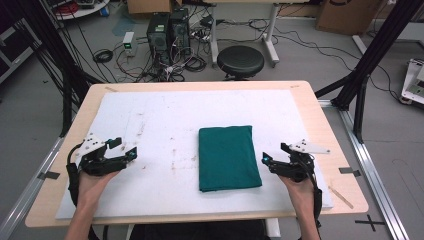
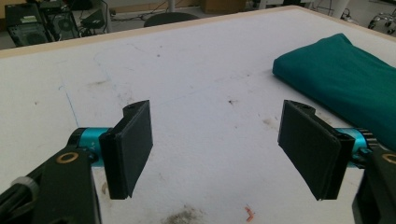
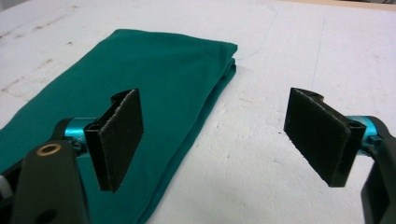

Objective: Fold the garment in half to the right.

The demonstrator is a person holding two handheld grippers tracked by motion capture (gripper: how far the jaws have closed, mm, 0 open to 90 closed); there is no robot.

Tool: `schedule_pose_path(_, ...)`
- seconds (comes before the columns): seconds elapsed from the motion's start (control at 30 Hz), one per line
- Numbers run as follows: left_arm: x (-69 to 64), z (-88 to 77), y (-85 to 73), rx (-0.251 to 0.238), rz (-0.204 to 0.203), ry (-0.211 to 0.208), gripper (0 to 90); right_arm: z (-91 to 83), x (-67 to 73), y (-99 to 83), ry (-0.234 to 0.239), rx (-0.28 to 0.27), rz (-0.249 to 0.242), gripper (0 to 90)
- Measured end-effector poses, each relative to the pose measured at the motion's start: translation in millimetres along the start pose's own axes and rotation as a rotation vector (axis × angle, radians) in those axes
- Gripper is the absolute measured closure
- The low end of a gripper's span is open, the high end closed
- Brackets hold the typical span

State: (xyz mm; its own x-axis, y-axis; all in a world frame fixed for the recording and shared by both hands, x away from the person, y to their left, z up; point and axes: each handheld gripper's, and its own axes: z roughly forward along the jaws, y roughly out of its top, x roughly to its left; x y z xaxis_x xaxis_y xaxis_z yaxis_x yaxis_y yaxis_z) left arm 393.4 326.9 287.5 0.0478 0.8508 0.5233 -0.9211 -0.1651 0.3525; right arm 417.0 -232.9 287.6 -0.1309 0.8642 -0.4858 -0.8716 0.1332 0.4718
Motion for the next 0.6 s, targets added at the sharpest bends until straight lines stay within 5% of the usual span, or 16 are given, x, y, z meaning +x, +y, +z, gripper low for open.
schedule_pose_path(0.6, -2.1, 2.0, -2.3, 0.007, 0.011, -0.011, 26.2, -3.6, -0.5, 1.6, 0.016, -0.016, 0.016, 20.3)
